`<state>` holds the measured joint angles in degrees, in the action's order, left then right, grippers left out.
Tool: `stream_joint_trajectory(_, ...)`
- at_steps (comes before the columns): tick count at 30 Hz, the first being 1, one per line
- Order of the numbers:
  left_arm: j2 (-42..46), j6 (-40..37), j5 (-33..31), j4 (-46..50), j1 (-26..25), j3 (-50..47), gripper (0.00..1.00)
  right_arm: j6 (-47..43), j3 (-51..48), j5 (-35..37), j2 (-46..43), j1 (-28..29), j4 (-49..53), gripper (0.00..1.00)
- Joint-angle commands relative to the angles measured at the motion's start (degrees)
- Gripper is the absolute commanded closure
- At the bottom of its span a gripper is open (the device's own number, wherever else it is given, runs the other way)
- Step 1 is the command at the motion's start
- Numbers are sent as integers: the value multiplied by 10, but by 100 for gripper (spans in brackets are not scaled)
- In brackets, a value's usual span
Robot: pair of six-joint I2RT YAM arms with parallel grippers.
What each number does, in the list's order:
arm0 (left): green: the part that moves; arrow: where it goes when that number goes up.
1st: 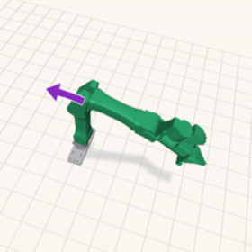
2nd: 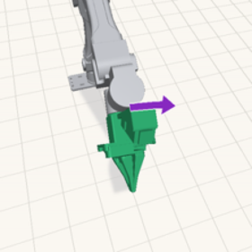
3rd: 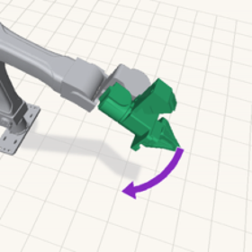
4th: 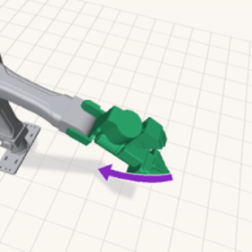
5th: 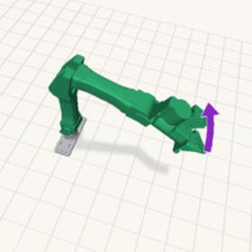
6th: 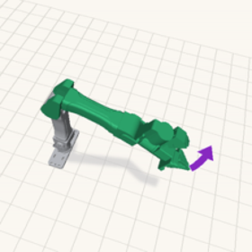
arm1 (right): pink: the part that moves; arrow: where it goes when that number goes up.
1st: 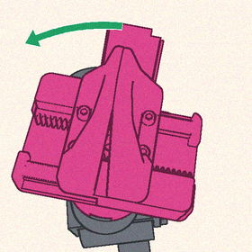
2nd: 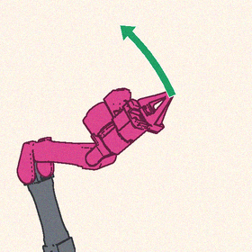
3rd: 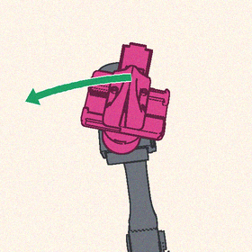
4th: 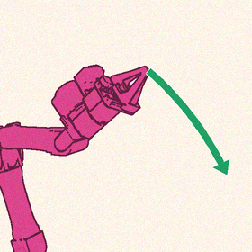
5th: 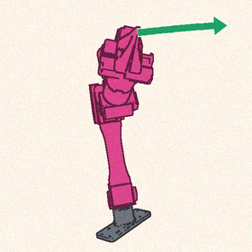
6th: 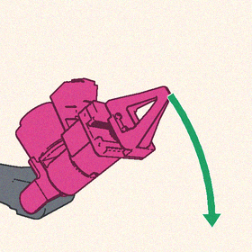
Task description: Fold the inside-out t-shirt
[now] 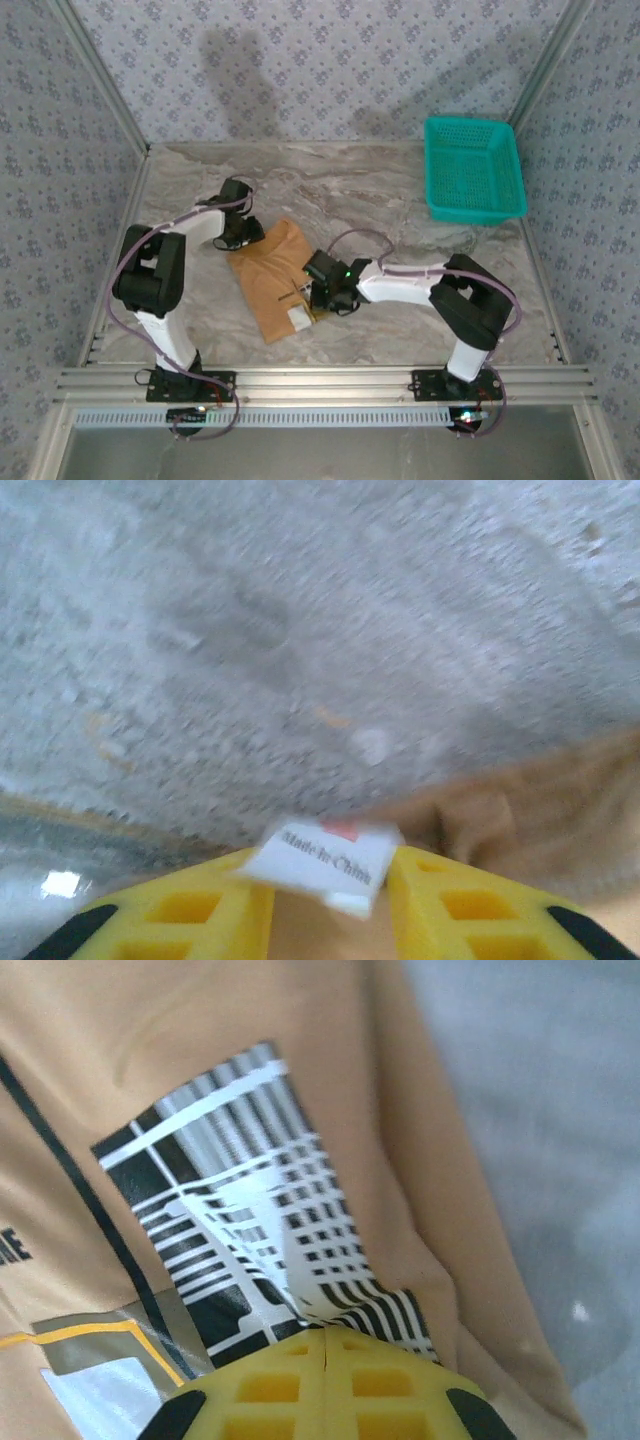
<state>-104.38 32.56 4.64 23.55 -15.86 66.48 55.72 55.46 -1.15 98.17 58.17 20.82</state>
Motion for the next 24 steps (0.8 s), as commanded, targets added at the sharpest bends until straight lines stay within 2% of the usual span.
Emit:
stream_joint_trajectory(1, 30, -50, -16, 20, 1, 39, 60, 10, 12, 41, -32, 15, 88, 90)
stream_joint_trajectory(3, 81, -64, -34, 1, 1, 25, 56, -29, 48, 49, -46, 10, 105, 76)
stream_joint_trajectory(6, 190, -85, -67, -62, 2, -41, 40, -129, 111, 36, -36, -26, 108, 45)
stream_joint_trajectory(8, 236, -97, -47, -62, 17, -61, 31, -190, 155, -3, -10, -65, 91, 35)
stream_joint_trajectory(11, 272, -105, -9, -59, 47, -91, 20, -288, 217, -51, 54, -126, 76, 30)
stream_joint_trajectory(12, 283, -101, -11, -58, 55, -103, 3, -307, 244, -68, 81, -144, 84, 29)
stream_joint_trajectory(13, 292, -100, -21, -50, 58, -109, 0, -321, 270, -86, 105, -158, 94, 28)
stream_joint_trajectory(16, 336, -83, -57, -48, 65, -146, 0, -343, 345, -124, 175, -191, 111, 28)
stream_joint_trajectory(21, 371, -52, -22, -37, 79, -172, 1, -352, 415, -120, 251, -194, 134, 28)
stream_joint_trajectory(24, 376, -37, 20, -25, 78, -186, 11, -347, 424, -130, 280, -190, 132, 28)
